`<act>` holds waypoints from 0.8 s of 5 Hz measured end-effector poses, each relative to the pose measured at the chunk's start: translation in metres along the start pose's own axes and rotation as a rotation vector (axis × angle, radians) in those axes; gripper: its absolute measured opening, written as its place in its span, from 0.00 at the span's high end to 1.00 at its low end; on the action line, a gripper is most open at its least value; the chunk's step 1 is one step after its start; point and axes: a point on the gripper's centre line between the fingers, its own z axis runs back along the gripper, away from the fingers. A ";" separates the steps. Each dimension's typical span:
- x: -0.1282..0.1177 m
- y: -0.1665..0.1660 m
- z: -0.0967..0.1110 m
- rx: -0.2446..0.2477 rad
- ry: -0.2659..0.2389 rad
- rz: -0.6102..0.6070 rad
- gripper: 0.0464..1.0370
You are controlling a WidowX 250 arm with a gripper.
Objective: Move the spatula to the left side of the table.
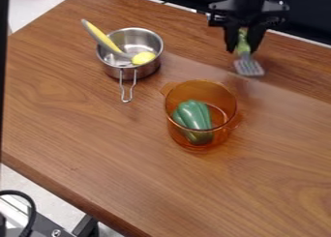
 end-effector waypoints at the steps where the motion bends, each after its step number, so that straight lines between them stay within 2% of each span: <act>1: -0.004 -0.005 0.016 -0.048 -0.016 0.076 0.67; 2: -0.025 -0.006 0.015 -0.029 -0.003 0.151 0.67; 3: -0.050 -0.016 0.023 -0.049 -0.002 0.158 0.67; 4: -0.068 -0.022 0.014 -0.055 0.015 0.215 0.67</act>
